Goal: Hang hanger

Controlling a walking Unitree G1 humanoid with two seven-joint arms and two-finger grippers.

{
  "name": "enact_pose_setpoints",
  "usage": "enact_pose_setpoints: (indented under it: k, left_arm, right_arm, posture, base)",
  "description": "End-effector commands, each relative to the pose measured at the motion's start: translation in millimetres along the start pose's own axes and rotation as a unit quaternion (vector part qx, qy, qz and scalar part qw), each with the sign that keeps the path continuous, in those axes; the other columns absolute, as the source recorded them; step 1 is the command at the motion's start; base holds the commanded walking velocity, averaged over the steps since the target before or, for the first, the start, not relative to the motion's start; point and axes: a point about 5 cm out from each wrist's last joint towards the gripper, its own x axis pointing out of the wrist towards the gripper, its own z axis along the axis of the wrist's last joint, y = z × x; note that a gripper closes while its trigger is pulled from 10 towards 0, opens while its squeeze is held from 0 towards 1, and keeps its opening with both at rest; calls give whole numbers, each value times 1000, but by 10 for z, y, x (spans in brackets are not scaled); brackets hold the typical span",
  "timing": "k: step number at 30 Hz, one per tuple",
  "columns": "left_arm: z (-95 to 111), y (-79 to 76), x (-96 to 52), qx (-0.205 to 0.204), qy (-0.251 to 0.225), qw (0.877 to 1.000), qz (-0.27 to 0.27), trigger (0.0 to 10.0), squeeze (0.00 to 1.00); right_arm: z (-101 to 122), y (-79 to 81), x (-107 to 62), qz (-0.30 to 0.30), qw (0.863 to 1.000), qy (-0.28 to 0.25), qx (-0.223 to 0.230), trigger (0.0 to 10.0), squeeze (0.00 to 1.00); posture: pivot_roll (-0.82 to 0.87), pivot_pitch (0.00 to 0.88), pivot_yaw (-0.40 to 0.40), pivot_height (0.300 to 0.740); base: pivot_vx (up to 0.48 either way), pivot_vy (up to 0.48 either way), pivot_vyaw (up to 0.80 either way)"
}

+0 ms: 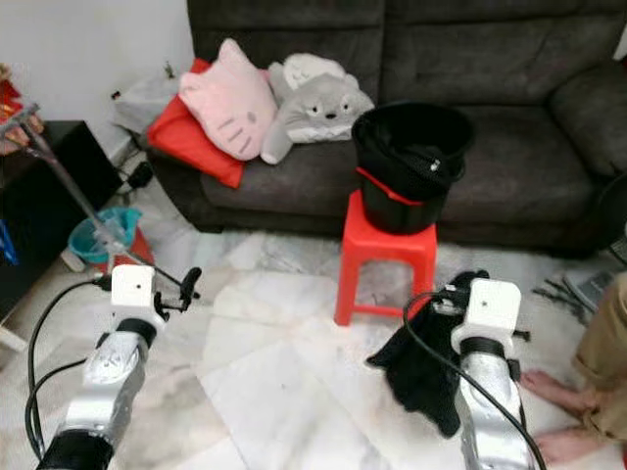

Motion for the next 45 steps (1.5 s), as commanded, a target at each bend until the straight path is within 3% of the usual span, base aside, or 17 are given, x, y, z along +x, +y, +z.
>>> enact_pose_setpoints:
  k: [1,13,20,31,38,45]
  left_arm:
    - [-37,34,-25,1,5,1000,1,10000,0]
    - [-80,-6,-61,-9,7,1000,9,10000,0]
    - [-113,-44,-100,-13,7,1000,11,10000,0]
    - [-176,-20,-215,-8,16,1000,13,10000,0]
    - [-151,-30,-171,-3,18,1000,5,10000,0]
    - [-156,11,-228,0,19,1000,12,10000,0]
  right_arm:
    - [145,-21,20,1,1000,-27,2,10000,0]
    - [250,-73,76,9,999,-36,-13,10000,0]
    - [166,-77,58,25,999,-16,-19,10000,0]
    - [214,-18,77,38,999,-21,-21,10000,0]
    - [238,-36,50,35,999,-25,-27,10000,0]
    - [231,-66,21,37,999,-21,-33,10000,0]
  posture:
    - [-66,0,79,740]
    - [-66,0,49,740]
    - [-24,0,10,740]
    - [-29,0,21,740]
    - [-34,0,25,740]
    - [-13,0,9,740]
  base:
    - [0,0,500]
    - [0,0,654]
    - [0,0,631]
    - [0,0,555]
    - [0,0,779]
    - [0,0,781]
